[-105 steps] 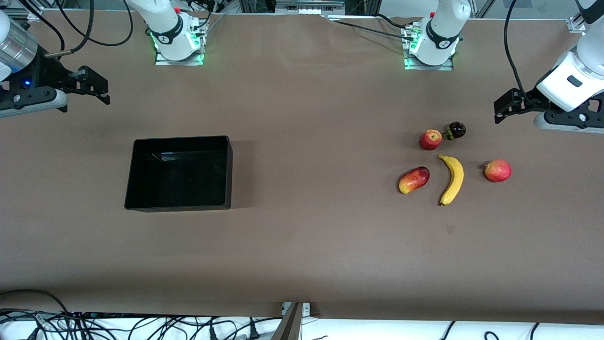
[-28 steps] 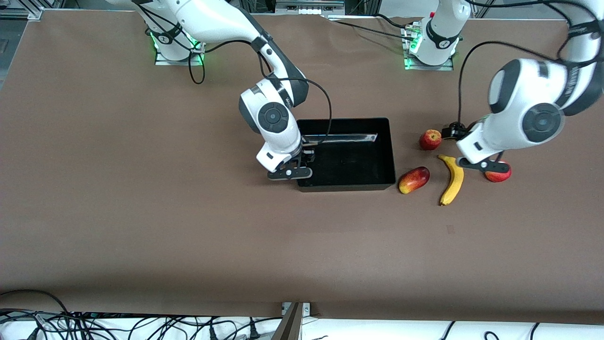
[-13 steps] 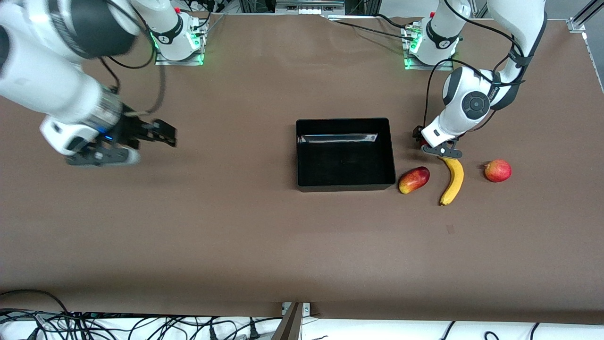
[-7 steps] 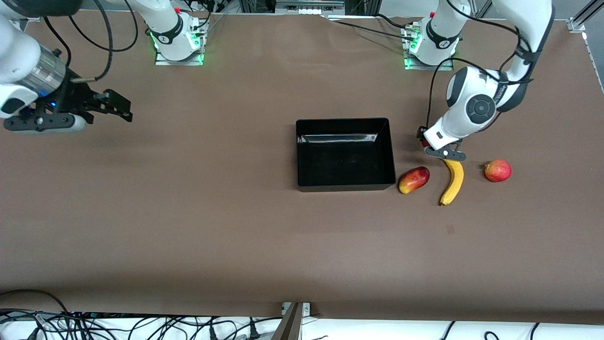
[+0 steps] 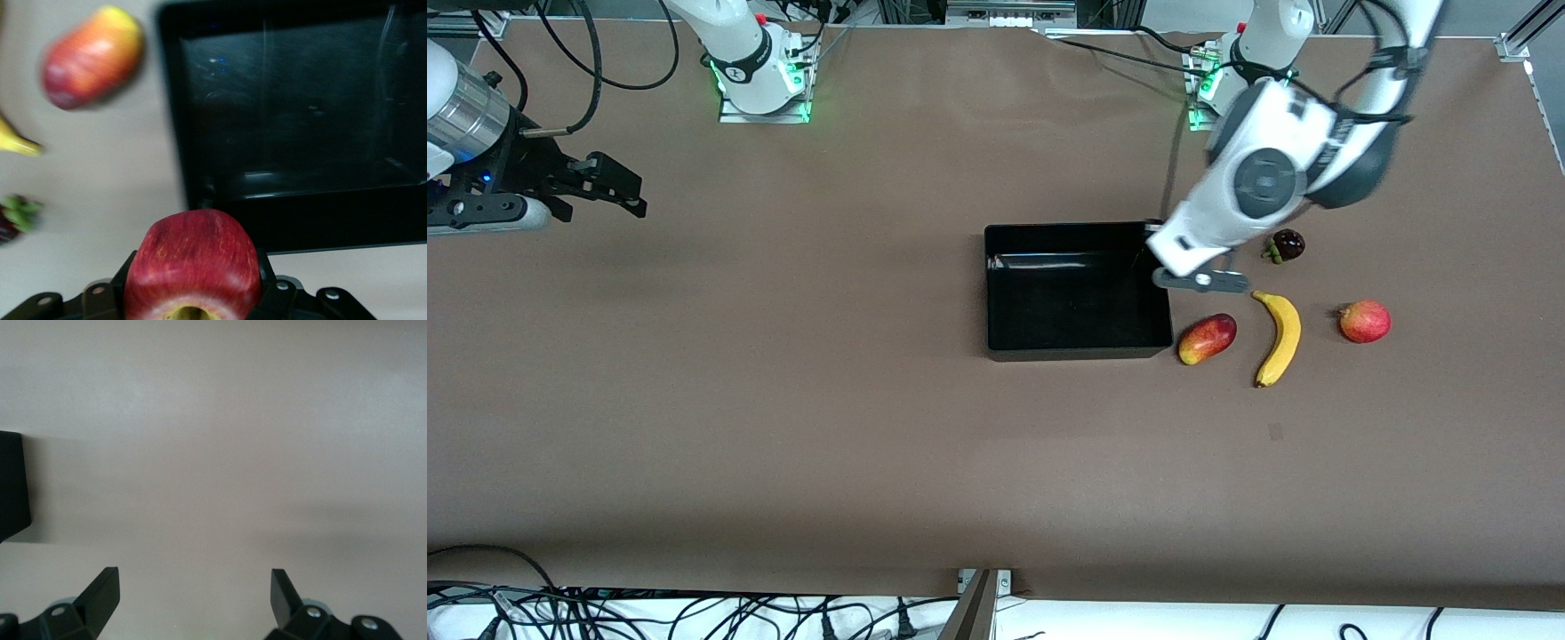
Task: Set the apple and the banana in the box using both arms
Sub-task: 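Carry the apple into the black tray and open the left gripper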
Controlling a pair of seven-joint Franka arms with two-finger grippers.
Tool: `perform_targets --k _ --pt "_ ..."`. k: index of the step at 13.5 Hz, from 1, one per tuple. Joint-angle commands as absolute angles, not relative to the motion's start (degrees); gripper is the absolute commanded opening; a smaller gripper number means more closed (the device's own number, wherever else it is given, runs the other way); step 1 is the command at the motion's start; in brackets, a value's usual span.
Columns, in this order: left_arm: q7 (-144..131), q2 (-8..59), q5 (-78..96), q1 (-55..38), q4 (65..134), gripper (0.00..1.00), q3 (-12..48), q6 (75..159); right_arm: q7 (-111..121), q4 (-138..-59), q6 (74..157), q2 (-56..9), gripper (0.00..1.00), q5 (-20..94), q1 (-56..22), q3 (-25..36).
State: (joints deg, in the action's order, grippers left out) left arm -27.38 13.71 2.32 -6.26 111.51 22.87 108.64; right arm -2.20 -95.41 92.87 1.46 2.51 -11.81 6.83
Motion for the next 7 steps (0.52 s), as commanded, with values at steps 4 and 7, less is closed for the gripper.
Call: perform_targets --k 4,7 --pt "-32.08 24.34 1.42 -10.98 114.59 0.18 23.2 124.86 -1.14 -96.15 93.78 2.37 1.0 0.71 -8.52 3.43" --pt "-32.17 26.88 -3.78 -11.07 116.54 0.17 23.29 129.54 1.64 -95.36 93.52 1.93 1.0 -0.7 -8.53 3.16"
